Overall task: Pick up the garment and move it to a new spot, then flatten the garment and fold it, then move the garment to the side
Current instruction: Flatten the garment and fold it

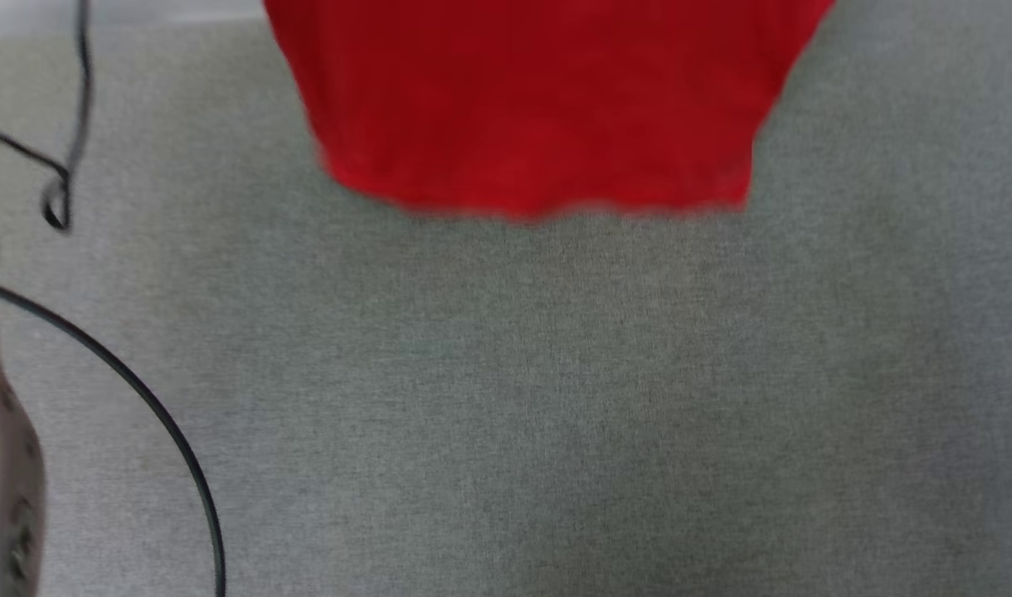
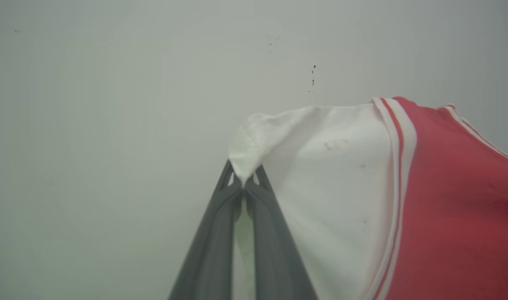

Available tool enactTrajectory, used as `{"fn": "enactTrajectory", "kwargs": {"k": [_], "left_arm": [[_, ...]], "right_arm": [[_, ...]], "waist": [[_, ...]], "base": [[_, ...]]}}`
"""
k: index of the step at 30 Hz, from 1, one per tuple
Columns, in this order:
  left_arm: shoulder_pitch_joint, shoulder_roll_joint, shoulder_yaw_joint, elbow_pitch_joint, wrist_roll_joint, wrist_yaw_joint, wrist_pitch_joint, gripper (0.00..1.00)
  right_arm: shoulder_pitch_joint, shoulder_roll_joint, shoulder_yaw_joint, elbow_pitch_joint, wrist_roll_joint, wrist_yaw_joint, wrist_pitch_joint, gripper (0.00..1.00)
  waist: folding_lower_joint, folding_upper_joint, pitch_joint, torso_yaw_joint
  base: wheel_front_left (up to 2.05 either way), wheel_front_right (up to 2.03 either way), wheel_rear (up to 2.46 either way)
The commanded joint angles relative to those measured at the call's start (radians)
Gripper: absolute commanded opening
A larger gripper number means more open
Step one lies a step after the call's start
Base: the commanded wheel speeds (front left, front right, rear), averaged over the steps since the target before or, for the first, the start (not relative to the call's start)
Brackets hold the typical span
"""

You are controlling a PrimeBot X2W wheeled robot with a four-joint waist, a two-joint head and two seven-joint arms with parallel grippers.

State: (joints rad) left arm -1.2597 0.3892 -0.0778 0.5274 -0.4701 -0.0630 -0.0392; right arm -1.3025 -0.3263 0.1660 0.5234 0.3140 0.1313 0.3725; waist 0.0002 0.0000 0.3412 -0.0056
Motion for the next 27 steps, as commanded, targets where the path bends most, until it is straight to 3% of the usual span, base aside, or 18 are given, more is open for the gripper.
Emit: {"fn": "enactTrajectory", "kwargs": {"k": [1,9,15,20,27], "left_arm": [[-0.033,0.007,0.006,0.01,0.001,-0.005,-0.01,0.0],[-0.303,0.04,-0.001,0.079,0.012,-0.029,-0.071,0.0],[-0.354,0.032,-0.012,0.142,-0.002,-0.039,-0.09,0.0],[-0.286,0.002,-0.028,0.234,-0.041,-0.056,-0.127,0.0],[-0.111,-0.035,-0.058,0.315,-0.086,-0.067,-0.175,0.0]], "right_arm": [[-0.03,0.002,-0.009,0.013,-0.013,-0.001,-0.01,0.0],[-0.311,0.042,-0.041,0.081,-0.087,-0.001,-0.108,0.0],[-0.392,0.062,-0.034,0.151,-0.09,-0.001,-0.161,0.0],[-0.345,0.082,0.002,0.247,-0.071,-0.001,-0.217,0.0],[-0.188,0.08,0.078,0.311,-0.015,-0.001,-0.267,0.0]], "waist": [[-0.0002,0.0,0.053,-0.011],[-0.0002,0.0,0.179,-0.014],[-0.0002,0.0,0.255,-0.009],[-0.0002,0.0,0.307,0.0],[-0.0002,0.0,0.263,0.006]], "base": [[0.0,0.0,0.0],[0.0,0.0,0.0],[0.0,0.0,0.0],[0.0,0.0,0.0],[0.0,0.0,0.0]]}}
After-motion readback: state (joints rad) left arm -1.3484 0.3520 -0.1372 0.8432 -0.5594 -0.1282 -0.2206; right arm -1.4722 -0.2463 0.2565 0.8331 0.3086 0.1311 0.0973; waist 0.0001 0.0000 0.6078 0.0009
